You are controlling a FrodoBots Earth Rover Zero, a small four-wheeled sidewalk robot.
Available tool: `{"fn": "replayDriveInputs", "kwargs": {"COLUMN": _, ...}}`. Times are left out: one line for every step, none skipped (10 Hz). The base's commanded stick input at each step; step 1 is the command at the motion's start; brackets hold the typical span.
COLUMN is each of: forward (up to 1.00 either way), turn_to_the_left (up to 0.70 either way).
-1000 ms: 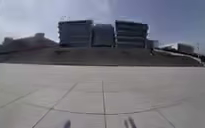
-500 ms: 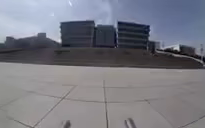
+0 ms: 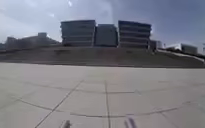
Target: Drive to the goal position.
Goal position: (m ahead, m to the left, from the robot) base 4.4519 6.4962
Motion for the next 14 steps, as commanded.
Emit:
{"fn": "replayDriveInputs", "kwargs": {"forward": 0.85, "turn_to_the_left": 0.00}}
{"fn": "replayDriveInputs", "kwargs": {"forward": 0.85, "turn_to_the_left": 0.00}}
{"fn": "replayDriveInputs", "kwargs": {"forward": 0.85, "turn_to_the_left": 0.00}}
{"fn": "replayDriveInputs", "kwargs": {"forward": 0.85, "turn_to_the_left": 0.00}}
{"fn": "replayDriveInputs", "kwargs": {"forward": 0.85, "turn_to_the_left": 0.00}}
{"fn": "replayDriveInputs", "kwargs": {"forward": 0.87, "turn_to_the_left": 0.00}}
{"fn": "replayDriveInputs", "kwargs": {"forward": 1.00, "turn_to_the_left": 0.00}}
{"fn": "replayDriveInputs", "kwargs": {"forward": 1.00, "turn_to_the_left": 0.00}}
{"fn": "replayDriveInputs", "kwargs": {"forward": 1.00, "turn_to_the_left": 0.00}}
{"fn": "replayDriveInputs", "kwargs": {"forward": 1.00, "turn_to_the_left": 0.00}}
{"fn": "replayDriveInputs", "kwargs": {"forward": 1.00, "turn_to_the_left": 0.00}}
{"fn": "replayDriveInputs", "kwargs": {"forward": 1.00, "turn_to_the_left": 0.00}}
{"fn": "replayDriveInputs", "kwargs": {"forward": 1.00, "turn_to_the_left": 0.17}}
{"fn": "replayDriveInputs", "kwargs": {"forward": 1.00, "turn_to_the_left": 0.39}}
